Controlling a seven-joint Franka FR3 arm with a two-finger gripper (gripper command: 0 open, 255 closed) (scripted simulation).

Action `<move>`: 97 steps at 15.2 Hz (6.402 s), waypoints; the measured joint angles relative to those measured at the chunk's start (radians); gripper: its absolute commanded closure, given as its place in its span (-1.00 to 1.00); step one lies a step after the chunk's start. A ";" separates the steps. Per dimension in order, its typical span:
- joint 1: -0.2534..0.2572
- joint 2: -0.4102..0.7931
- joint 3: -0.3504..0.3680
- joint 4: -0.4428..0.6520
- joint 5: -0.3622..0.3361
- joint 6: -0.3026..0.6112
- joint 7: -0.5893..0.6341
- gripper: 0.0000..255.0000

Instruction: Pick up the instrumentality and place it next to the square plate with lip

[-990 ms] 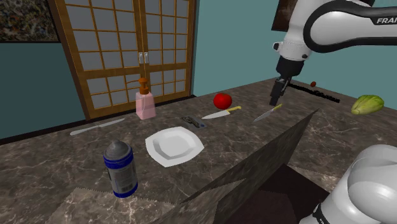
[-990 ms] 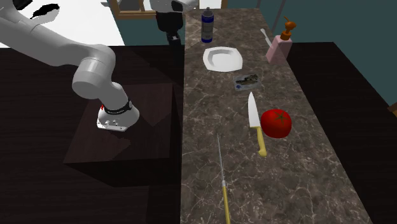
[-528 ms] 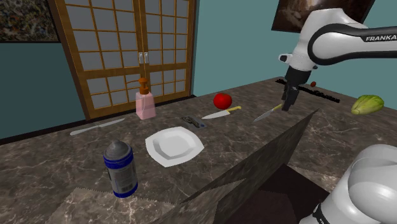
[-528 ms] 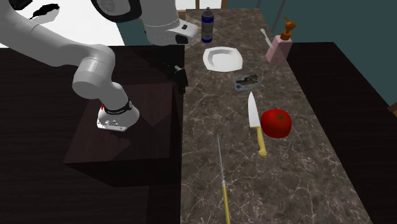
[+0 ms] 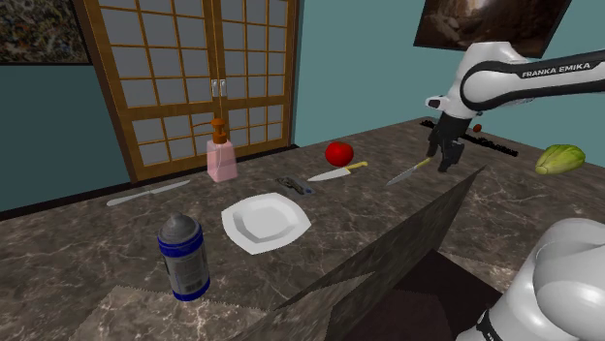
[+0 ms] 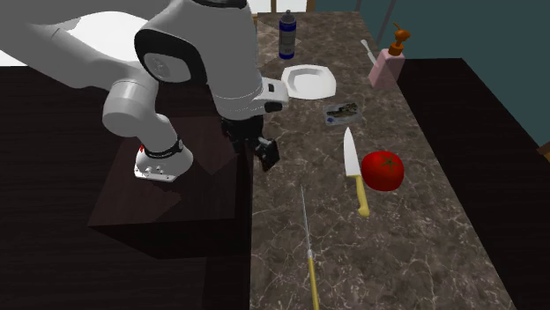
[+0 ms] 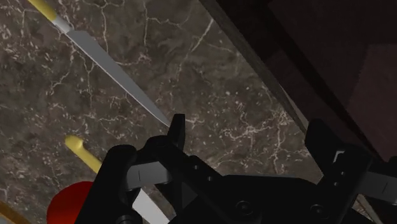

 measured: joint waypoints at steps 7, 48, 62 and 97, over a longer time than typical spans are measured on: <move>0.145 0.262 -0.275 0.147 0.052 0.132 -0.436 -1.00; 0.092 1.021 -0.368 0.533 0.733 0.205 -1.397 1.00; 0.144 0.923 -0.431 0.618 0.629 0.058 -1.331 1.00; 0.490 0.229 0.029 0.096 0.139 0.043 -0.295 1.00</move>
